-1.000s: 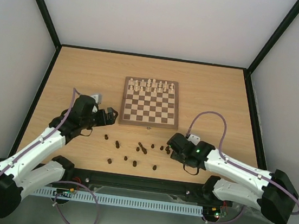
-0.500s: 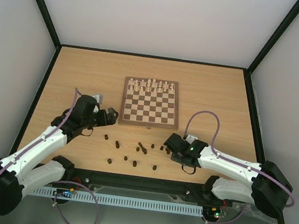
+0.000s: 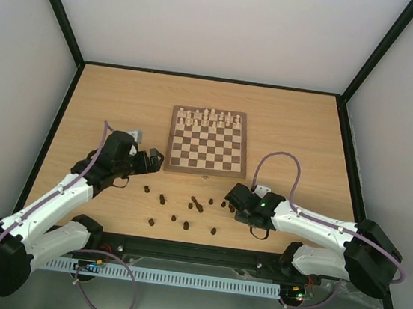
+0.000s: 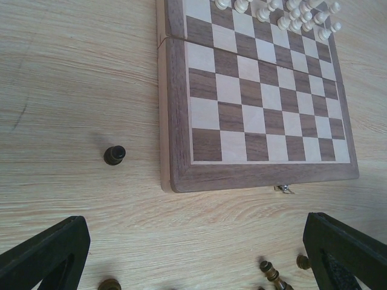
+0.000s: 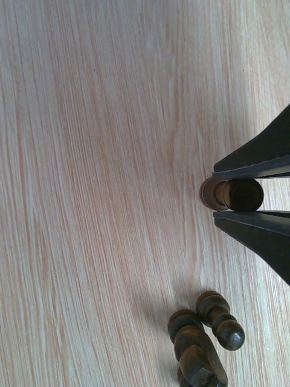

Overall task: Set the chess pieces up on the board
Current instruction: Pick up the chess piece at the center of the board, then place the chess piece on the chessboard.

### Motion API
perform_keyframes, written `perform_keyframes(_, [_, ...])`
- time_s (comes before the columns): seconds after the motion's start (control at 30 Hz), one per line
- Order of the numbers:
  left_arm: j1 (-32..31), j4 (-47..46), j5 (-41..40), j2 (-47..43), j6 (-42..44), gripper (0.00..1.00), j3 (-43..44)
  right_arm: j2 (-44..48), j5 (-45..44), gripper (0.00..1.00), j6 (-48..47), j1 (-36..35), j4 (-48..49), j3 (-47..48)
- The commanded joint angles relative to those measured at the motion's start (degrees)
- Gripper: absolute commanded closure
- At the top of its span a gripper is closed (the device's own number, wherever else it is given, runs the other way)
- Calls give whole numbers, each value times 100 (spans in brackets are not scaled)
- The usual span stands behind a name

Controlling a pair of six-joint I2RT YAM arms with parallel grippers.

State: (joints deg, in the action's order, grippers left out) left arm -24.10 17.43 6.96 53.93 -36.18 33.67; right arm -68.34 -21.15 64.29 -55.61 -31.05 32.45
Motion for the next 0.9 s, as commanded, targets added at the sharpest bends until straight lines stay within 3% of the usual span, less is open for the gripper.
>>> perform_keyframes(0.0, [-16, -119, 6, 41, 31, 1, -54, -230, 13, 92, -114, 3, -9, -10])
perform_keyframes(0.5, [-16, -156, -3, -225, 91, 1, -137, -32, -484, 99, -739, 91, -871, 1083])
perform_keyframes(0.87, [-16, -214, 138, -420, 115, 0, -227, -452, -103, 99, -2051, 1141, -460, 1777])
